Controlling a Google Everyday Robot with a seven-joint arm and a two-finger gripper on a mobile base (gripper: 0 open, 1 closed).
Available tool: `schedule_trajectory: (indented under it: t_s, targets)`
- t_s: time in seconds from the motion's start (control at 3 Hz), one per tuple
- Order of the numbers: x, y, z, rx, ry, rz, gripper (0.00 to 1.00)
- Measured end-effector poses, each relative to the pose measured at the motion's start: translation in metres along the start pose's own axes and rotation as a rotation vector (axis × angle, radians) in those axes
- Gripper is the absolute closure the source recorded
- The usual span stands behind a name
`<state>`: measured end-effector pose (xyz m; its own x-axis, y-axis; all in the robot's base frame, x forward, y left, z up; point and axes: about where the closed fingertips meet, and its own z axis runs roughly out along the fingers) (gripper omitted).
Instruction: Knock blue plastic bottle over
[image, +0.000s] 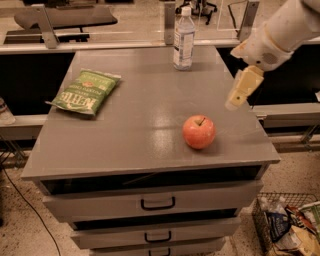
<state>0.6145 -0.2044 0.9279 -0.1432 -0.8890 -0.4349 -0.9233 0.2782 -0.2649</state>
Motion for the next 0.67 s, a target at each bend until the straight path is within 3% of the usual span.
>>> schedule_trajectory:
  t_s: [0.33, 0.67]
  targets:
    - [-0.017, -0.053, 0.043, 0.007, -0.144, 0.020, 0.00]
    - [-0.023, -0.073, 0.038, 0.039, -0.187, 0.023, 0.00]
